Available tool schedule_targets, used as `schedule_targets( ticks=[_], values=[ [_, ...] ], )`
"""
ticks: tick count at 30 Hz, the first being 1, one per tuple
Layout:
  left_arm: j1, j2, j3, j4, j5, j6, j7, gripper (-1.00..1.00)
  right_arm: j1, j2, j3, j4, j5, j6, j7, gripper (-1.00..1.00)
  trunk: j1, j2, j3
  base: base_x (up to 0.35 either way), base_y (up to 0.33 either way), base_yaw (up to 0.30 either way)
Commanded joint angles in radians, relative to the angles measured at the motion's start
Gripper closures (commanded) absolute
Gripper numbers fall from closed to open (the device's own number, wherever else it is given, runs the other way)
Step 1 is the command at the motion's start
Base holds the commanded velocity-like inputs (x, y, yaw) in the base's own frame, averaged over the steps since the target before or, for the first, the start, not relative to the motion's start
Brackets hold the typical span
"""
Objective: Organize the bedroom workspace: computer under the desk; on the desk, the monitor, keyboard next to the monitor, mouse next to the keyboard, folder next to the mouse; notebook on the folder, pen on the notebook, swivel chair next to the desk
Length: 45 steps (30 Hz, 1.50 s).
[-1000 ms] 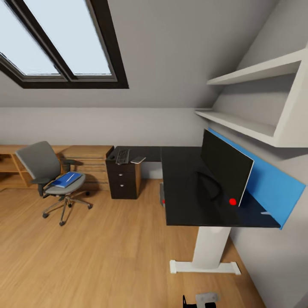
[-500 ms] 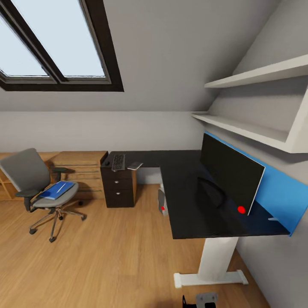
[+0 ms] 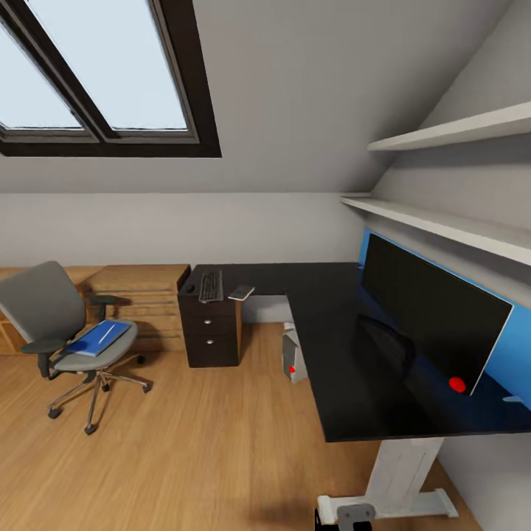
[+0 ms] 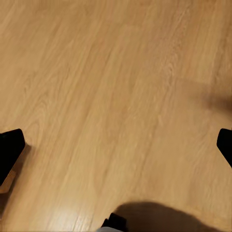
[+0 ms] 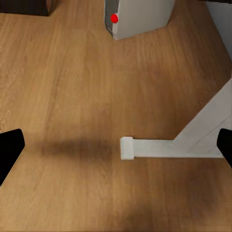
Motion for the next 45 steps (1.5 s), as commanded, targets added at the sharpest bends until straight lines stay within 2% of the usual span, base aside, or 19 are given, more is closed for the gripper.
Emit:
schedule_targets(
  ticks=[1, 28, 45],
  values=[
    [-0.001, 0.002, -0.008, -0.002, 0.011, -0.005, 0.007, -1.0, -0.001, 0.001, 0.009, 0.002, -0.01, -0.004, -0.002, -1.0, 0.001, -0.001, -0.001, 0.28, 0.223, 0.0],
    [-0.001, 0.0, -0.008, -0.002, 0.01, -0.004, 0.007, -1.0, -0.001, 0.001, 0.009, 0.002, -0.01, -0.002, -0.002, -1.0, 0.001, -0.001, -0.001, 0.282, 0.219, 0.0],
    [-0.001, -0.001, -0.01, -0.002, 0.006, -0.005, 0.009, -1.0, 0.0, 0.0, 0.008, 0.001, -0.009, -0.004, -0.002, -1.0, 0.001, -0.001, -0.001, 0.329, 0.018, 0.0]
  ],
)
